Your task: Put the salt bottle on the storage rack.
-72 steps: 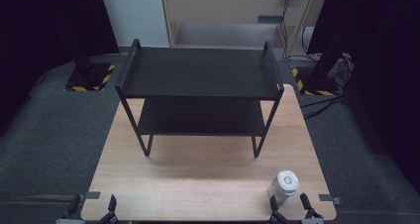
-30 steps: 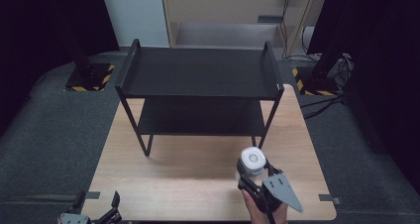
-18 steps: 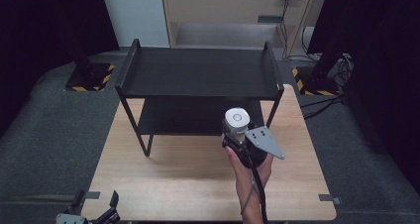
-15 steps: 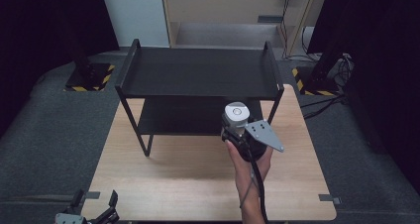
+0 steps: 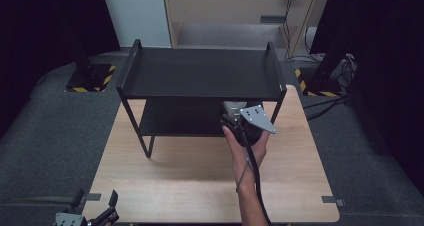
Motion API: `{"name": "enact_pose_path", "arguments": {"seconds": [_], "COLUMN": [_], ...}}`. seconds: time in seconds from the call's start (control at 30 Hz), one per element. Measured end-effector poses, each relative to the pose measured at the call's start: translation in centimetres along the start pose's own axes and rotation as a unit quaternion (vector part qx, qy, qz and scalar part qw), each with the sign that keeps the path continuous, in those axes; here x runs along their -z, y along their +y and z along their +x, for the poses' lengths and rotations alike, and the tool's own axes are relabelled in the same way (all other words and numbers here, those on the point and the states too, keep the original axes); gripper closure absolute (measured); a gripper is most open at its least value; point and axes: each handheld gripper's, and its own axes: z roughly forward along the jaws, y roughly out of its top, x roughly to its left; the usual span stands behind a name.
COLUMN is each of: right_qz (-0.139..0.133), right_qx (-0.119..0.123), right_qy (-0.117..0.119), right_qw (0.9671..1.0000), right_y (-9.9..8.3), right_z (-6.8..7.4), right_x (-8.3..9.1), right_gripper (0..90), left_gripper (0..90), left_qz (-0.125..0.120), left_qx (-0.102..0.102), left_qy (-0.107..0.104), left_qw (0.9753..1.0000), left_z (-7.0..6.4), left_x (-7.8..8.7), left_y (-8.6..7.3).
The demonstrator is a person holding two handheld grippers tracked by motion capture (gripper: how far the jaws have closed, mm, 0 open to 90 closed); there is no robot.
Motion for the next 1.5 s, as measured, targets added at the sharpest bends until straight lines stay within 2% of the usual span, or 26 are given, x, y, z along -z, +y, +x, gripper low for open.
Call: {"name": "enact_pose_path", "arguments": {"seconds": [0.27, 0.5, 0.67, 1.1, 1.2, 1.23, 1.3, 1.5], "right_qz": [0.004, -0.007, -0.003, -0.008, -0.02, -0.02, -0.038, -0.046], "right_qx": [0.011, -0.001, -0.006, -0.01, -0.017, -0.017, -0.007, 0.007], "right_qy": [-0.013, -0.018, -0.018, -0.013, -0.016, -0.016, -0.024, -0.03], "right_qw": [0.9998, 0.9998, 0.9998, 0.9998, 0.9995, 0.9995, 0.999, 0.9985], "right_y": [-0.5, -1.3, -1.5, -1.8, -2.2, -2.2, -2.6, -3.0], "right_z": [0.6, 0.4, 0.3, 0.0, 0.0, 0.0, 0.4, 1.1], "right_x": [-1.3, -2.0, -2.3, -2.5, -2.2, -2.2, -1.6, -0.8], "right_gripper": [31.4, 31.4, 31.4, 30.7, 21.0, 21.0, 16.4, 10.0], "left_gripper": [4.6, 4.6, 4.6, 4.7, 4.6, 4.7, 4.6, 4.6], "left_qz": [0.002, 0.003, 0.004, 0.008, 0.006, 0.006, 0.006, 0.008], "left_qx": [0.001, 0.002, 0.001, 0.003, 0.002, 0.002, 0.004, 0.0], "left_qy": [-0.001, 0.0, -0.004, -0.01, -0.011, -0.011, -0.009, -0.012], "left_qw": [1.0, 1.0, 1.0, 0.9999, 0.9999, 0.9999, 0.9999, 0.9999], "left_z": [0.2, 0.4, 0.3, 0.2, 0.2, 0.2, 0.3, 0.3], "left_x": [-0.1, -0.2, -0.3, -0.5, -0.5, -0.5, -0.4, -0.3], "left_y": [-0.1, -0.1, -0.1, -0.3, -0.2, -0.2, -0.2, -0.1]}}
